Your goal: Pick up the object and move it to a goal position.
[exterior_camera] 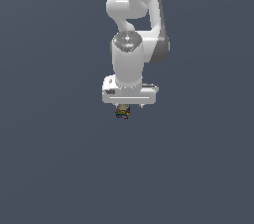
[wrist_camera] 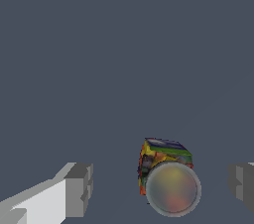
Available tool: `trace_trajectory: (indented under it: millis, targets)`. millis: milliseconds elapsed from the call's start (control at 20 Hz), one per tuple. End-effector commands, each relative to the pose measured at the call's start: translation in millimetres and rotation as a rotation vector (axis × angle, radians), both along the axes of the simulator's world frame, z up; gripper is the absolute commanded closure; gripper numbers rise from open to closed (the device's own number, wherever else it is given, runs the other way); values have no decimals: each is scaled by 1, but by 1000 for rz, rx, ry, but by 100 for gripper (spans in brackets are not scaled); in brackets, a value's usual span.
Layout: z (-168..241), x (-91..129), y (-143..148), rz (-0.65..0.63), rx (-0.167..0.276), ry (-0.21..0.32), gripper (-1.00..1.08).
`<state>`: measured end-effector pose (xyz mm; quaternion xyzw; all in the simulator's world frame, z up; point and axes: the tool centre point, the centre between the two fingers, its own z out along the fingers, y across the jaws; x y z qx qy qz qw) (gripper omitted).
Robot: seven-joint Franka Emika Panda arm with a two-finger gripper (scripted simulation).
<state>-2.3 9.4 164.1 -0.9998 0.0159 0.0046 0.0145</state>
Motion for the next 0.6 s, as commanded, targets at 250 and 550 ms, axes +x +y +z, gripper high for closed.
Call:
trace_trajectory:
  millis: [250, 550]
  targets:
    - [3, 1, -1, 5, 9, -4, -92]
    - [9, 3, -2, 15, 22, -8, -92]
